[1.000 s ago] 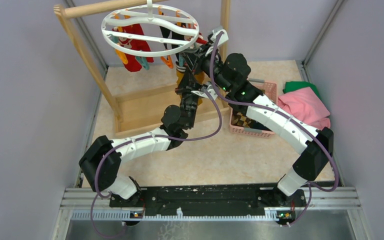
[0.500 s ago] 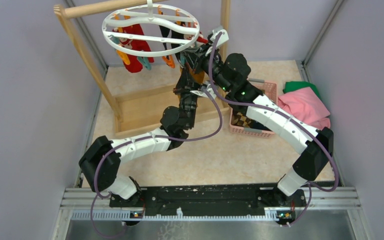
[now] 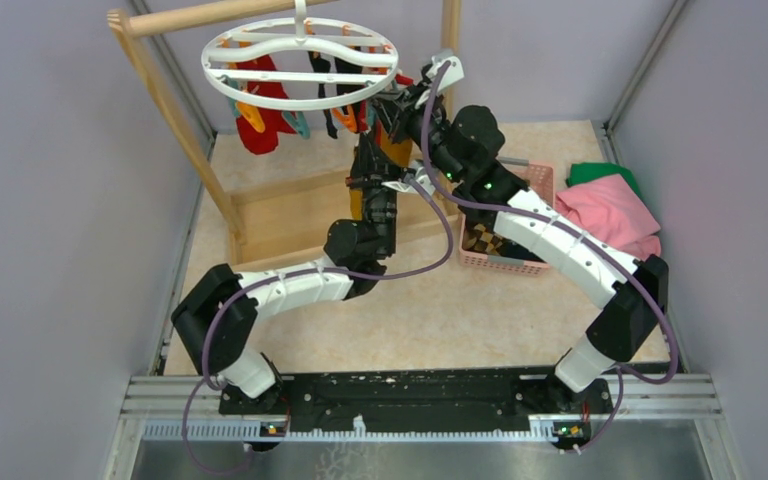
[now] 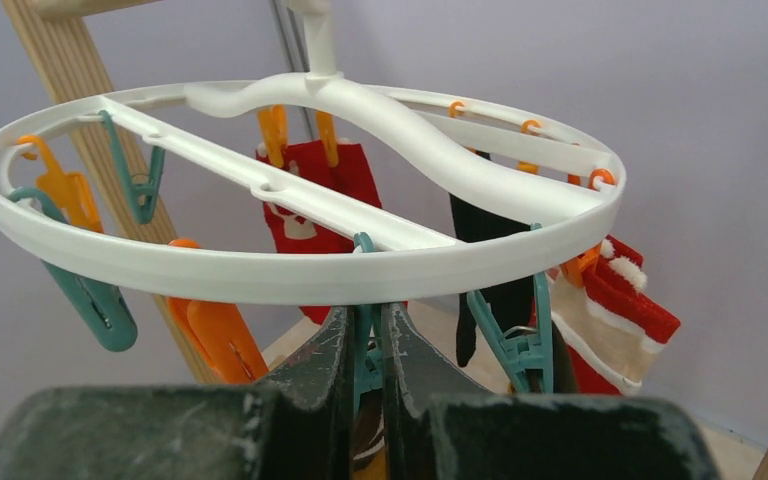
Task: Clip the socks to the hanger
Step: Clamp the sock onto the hanger.
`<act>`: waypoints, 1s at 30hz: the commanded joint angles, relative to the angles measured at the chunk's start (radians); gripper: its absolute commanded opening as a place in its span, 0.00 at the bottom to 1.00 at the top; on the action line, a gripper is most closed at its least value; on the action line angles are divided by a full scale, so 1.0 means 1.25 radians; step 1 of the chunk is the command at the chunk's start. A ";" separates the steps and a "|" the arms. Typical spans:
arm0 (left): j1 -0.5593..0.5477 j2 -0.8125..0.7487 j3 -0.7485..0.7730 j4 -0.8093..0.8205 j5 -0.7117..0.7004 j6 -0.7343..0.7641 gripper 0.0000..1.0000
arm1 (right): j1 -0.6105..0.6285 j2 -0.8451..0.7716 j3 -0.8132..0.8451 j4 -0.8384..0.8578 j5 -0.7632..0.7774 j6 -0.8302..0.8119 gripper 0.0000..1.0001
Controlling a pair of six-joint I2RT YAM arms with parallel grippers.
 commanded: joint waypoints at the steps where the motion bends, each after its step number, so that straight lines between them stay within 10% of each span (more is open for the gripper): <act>1: -0.013 0.029 0.056 0.090 -0.012 0.071 0.00 | 0.014 -0.014 0.007 -0.015 0.031 -0.006 0.00; 18: -0.019 0.068 0.077 0.102 -0.021 0.085 0.00 | 0.016 -0.026 -0.009 -0.021 0.031 0.009 0.01; 30: -0.021 0.094 0.091 0.086 -0.026 0.070 0.00 | 0.015 -0.039 -0.031 -0.016 0.022 0.030 0.24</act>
